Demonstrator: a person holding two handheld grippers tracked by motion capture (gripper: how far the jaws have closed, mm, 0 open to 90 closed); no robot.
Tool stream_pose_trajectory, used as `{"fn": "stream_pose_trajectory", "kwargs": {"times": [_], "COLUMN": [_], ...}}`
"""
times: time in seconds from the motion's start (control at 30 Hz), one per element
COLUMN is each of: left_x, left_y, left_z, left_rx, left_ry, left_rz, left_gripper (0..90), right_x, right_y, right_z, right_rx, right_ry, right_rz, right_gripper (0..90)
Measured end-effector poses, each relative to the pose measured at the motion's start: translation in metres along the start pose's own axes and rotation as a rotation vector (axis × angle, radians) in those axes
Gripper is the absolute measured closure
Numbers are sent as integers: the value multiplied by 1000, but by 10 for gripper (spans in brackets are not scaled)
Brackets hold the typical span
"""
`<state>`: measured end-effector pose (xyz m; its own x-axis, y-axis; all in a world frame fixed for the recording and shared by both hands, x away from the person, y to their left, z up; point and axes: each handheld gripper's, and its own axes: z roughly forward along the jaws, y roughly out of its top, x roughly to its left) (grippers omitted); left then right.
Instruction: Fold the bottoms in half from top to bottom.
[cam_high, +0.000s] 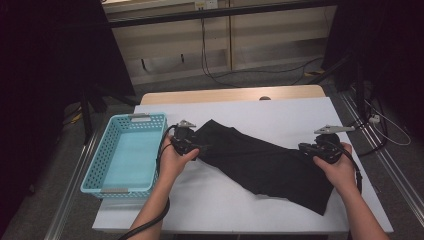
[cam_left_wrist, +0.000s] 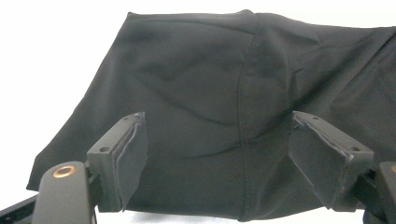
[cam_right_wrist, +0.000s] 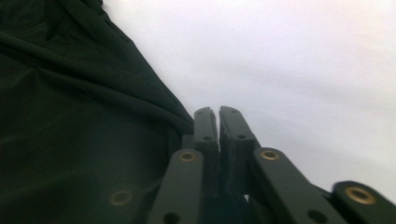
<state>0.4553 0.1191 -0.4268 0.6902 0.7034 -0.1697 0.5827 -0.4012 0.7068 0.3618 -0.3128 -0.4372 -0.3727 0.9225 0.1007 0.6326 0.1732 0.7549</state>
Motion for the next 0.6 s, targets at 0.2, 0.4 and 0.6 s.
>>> {"fn": "stream_pose_trajectory", "kwargs": {"times": [0.2,0.4,0.6], "left_x": [-1,-2,-5], "left_y": [0,-1,0], "left_z": [-3,-2,-1], "left_rx": [-5,-11,-11], "left_ry": [-3,-2,-10], "left_rz": [8,6,12], "left_gripper": [210,204,201], "right_x": [1,-5,-3], "right_y": [-15,-30,-37], "right_z": [-17,-31,-26], "right_rx": [31,53,89], "right_ry": [-4,-26,-29], "right_rz": [-30,-15,-31], "right_gripper": [767,753,761]}}
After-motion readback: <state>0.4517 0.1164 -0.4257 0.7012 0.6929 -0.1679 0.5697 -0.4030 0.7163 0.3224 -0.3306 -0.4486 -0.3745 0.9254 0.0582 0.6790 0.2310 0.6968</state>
